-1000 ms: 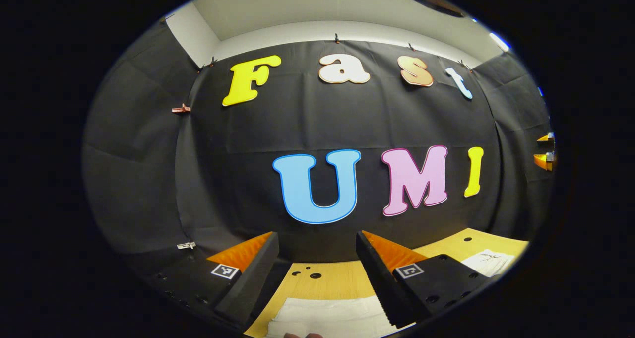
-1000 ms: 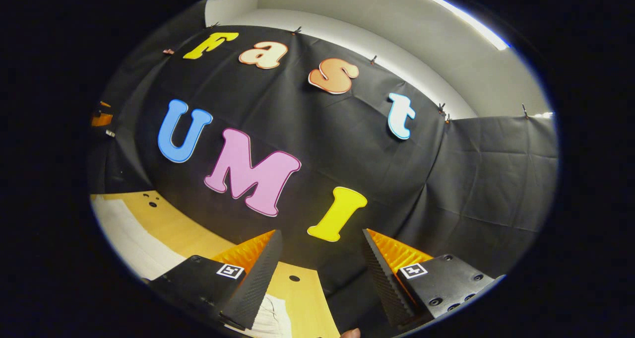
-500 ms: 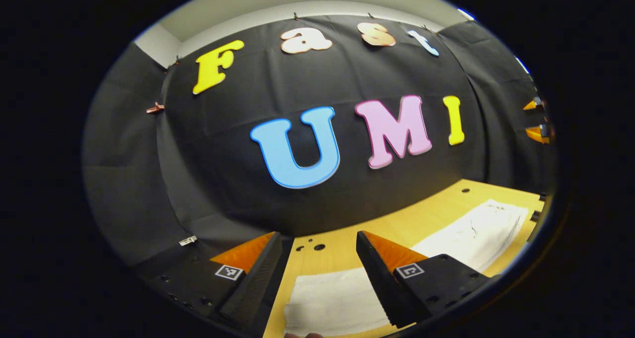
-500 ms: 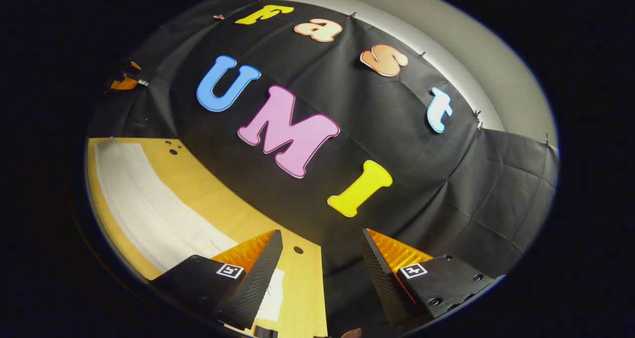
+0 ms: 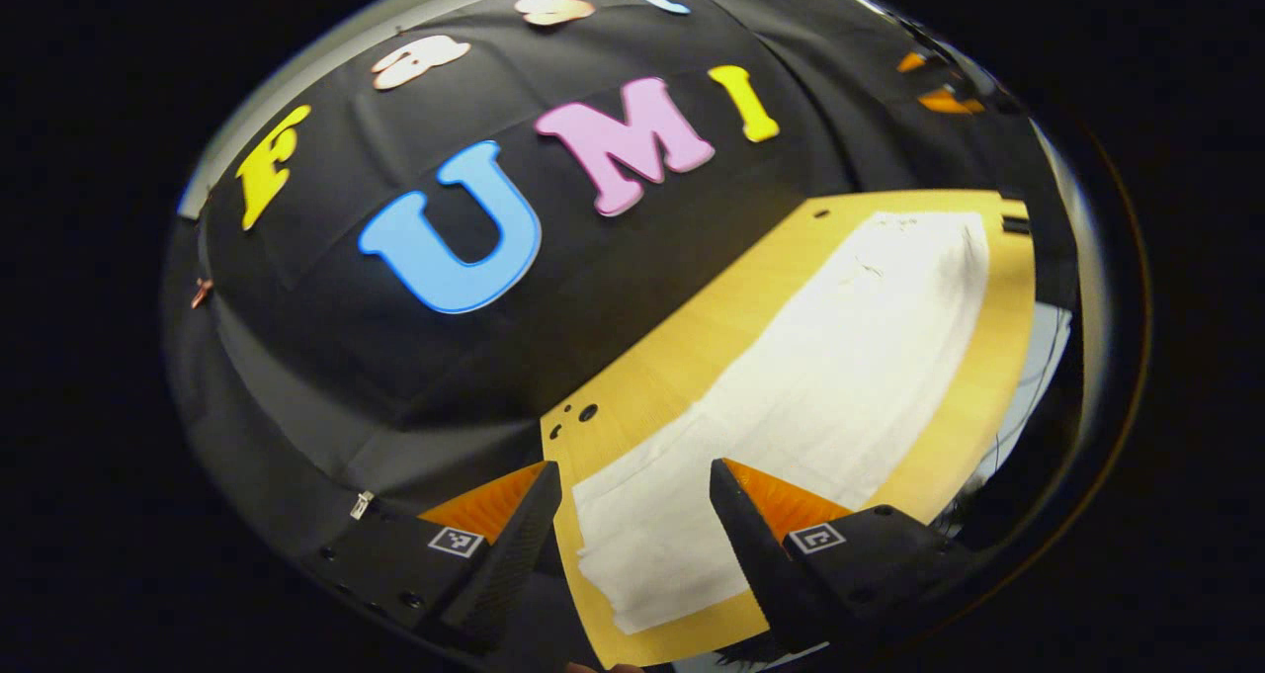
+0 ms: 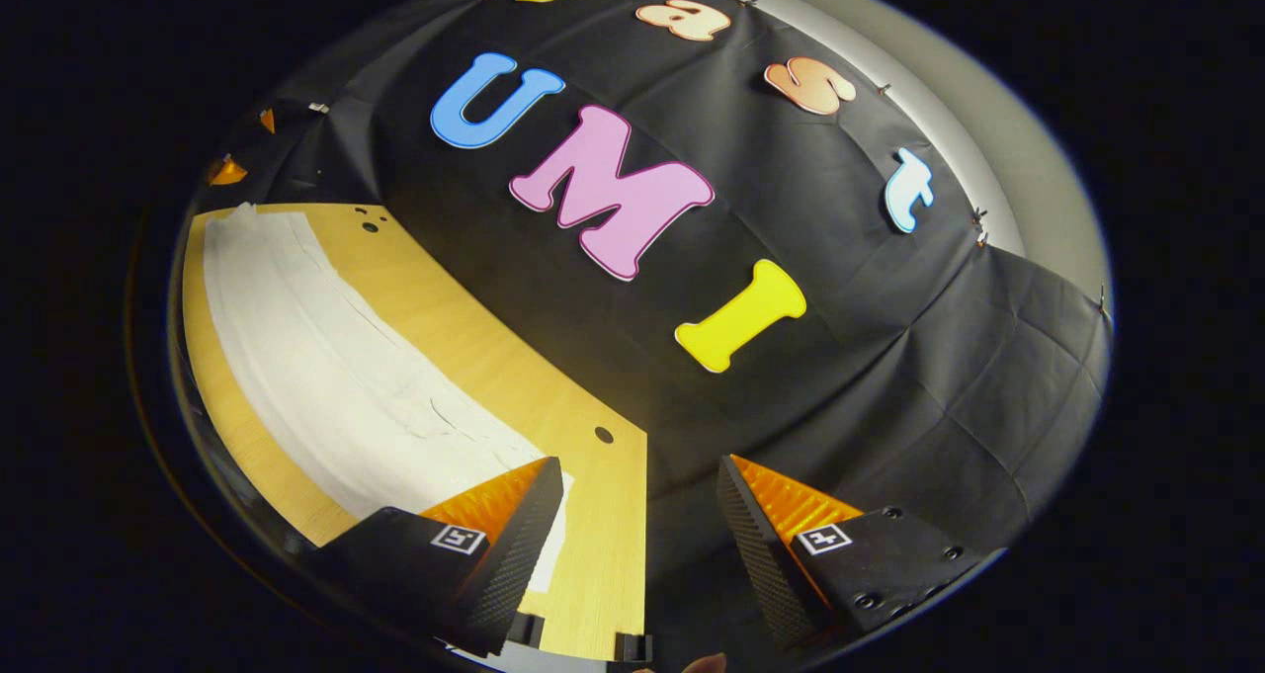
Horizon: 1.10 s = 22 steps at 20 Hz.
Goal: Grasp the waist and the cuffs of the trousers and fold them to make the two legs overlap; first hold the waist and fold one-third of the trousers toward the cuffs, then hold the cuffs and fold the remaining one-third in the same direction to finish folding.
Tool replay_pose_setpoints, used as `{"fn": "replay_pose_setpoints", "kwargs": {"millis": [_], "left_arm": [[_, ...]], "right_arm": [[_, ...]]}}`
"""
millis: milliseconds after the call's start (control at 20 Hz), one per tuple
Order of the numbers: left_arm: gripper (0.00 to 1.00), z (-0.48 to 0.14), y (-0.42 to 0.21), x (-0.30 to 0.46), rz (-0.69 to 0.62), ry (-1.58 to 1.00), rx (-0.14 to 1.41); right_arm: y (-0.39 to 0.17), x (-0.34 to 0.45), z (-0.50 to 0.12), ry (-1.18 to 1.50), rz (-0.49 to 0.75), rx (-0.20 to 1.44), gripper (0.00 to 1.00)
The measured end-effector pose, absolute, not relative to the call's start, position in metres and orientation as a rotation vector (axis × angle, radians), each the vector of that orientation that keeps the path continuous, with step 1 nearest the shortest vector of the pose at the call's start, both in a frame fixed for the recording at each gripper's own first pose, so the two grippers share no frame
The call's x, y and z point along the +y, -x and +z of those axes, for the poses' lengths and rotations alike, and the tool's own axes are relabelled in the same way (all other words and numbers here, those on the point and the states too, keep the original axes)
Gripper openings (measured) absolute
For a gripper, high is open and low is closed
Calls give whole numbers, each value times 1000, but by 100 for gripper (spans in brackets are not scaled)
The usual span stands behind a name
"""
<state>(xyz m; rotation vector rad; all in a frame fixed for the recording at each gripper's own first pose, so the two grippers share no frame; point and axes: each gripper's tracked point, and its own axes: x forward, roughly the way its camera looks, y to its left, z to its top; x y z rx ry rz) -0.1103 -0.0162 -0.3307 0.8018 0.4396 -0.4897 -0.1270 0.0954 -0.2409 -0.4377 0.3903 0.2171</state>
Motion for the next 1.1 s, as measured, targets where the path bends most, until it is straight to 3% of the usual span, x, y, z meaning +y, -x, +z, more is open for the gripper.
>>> {"fn": "replay_pose_setpoints", "kwargs": {"millis": [650, 900, 1100], "left_arm": [[96, -477, 164, 41, -850, -1146, 702], [95, -511, 161, 78, -883, -1244, 793], [93, -520, 142, 80, -907, -1292, 774]], "right_arm": [[157, 99, -243, 488, 191, 454, 98], [168, 103, -239, 512, 173, 465, 97], [179, 104, -240, 520, 153, 481, 98]]}}
